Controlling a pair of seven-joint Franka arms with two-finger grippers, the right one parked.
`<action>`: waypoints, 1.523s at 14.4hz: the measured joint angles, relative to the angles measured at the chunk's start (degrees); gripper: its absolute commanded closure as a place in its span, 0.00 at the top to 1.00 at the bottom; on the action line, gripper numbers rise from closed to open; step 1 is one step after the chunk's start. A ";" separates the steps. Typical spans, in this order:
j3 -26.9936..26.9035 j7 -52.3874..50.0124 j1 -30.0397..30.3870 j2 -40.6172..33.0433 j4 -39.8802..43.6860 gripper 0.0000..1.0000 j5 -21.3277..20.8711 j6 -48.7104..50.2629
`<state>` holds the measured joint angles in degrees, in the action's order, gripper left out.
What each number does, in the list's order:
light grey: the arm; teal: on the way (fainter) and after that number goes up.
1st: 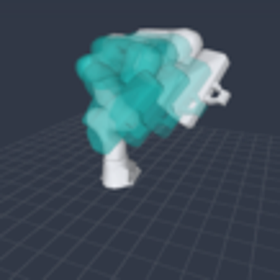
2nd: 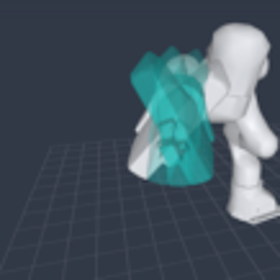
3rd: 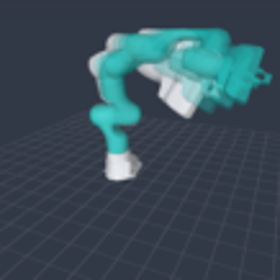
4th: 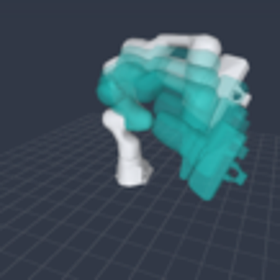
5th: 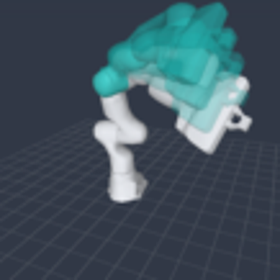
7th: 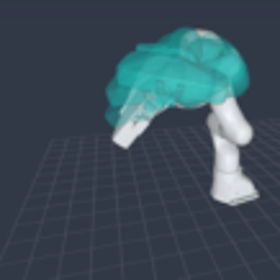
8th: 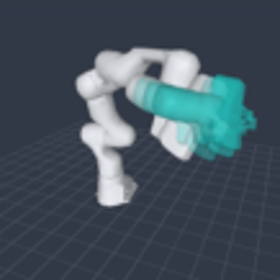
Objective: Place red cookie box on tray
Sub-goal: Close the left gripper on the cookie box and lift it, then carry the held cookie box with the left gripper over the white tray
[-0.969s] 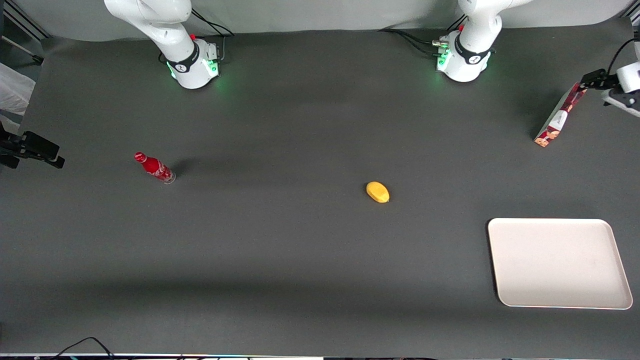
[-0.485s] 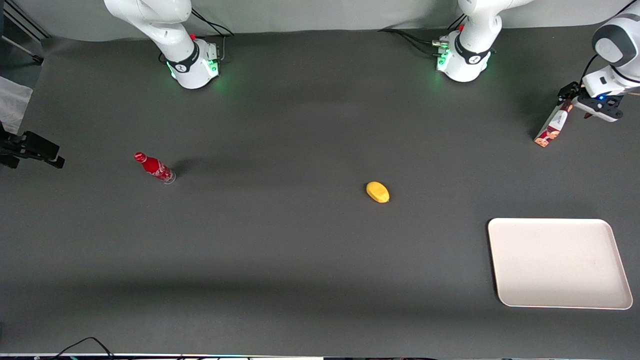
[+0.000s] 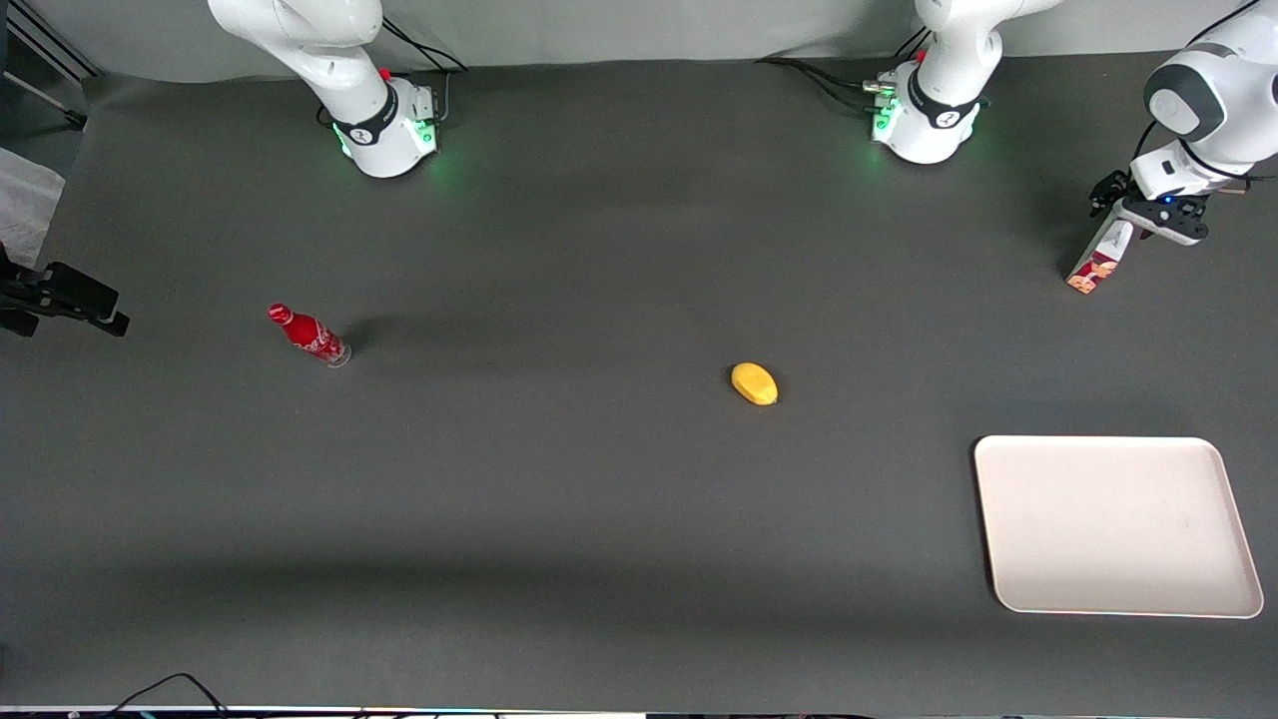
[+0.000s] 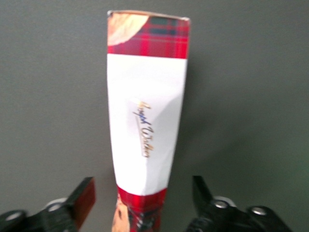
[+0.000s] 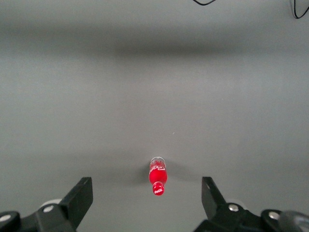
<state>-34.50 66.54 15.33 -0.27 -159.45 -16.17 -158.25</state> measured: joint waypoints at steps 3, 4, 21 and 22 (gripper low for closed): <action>0.00 0.00 0.00 2.49 0.11 0.00 0.00 -2.41; 0.00 0.00 0.00 2.73 0.16 0.00 0.00 -2.45; 18.26 -26.17 -0.82 -2.93 56.58 0.00 8.60 60.64; 19.15 -29.01 -0.87 -0.08 61.63 0.00 9.43 62.54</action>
<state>-15.35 37.53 14.46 -0.36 -97.82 -6.74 -95.72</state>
